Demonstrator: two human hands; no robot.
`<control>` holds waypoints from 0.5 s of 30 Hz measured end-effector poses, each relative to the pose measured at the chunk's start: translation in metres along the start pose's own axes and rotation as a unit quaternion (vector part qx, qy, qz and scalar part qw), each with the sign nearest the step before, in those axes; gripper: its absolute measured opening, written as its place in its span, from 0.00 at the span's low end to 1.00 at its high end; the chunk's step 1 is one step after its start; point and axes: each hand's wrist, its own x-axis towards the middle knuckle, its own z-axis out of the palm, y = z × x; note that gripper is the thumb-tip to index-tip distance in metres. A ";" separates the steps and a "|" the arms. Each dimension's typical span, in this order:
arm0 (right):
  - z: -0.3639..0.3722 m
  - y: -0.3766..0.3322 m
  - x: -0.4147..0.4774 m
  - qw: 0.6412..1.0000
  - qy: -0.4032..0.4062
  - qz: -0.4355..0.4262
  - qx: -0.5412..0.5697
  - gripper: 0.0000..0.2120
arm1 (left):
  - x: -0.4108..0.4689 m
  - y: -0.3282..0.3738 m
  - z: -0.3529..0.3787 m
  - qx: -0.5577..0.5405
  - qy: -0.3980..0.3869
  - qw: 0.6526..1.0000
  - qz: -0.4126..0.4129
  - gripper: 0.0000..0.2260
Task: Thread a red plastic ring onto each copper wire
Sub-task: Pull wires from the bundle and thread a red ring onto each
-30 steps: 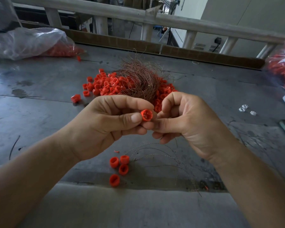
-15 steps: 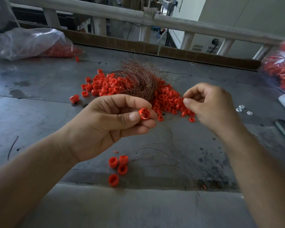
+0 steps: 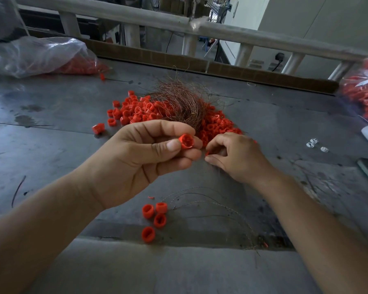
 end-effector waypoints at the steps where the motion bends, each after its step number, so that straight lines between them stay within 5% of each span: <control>1: 0.001 0.000 0.000 1.000 -0.001 -0.002 -0.001 0.06 | 0.000 0.000 0.000 0.001 -0.001 1.000 -0.002 0.09; 8: -0.010 0.003 -0.001 0.993 -0.011 0.072 0.089 0.07 | 0.000 0.000 -0.001 0.009 -0.001 1.000 -0.008 0.10; 12: -0.028 -0.007 -0.004 0.912 0.010 0.123 0.390 0.12 | 0.000 0.000 -0.002 0.015 -0.003 0.999 -0.028 0.10; 15: -0.035 -0.016 -0.010 0.867 -0.019 0.086 0.490 0.11 | -0.001 -0.001 -0.001 0.025 0.004 0.999 -0.039 0.10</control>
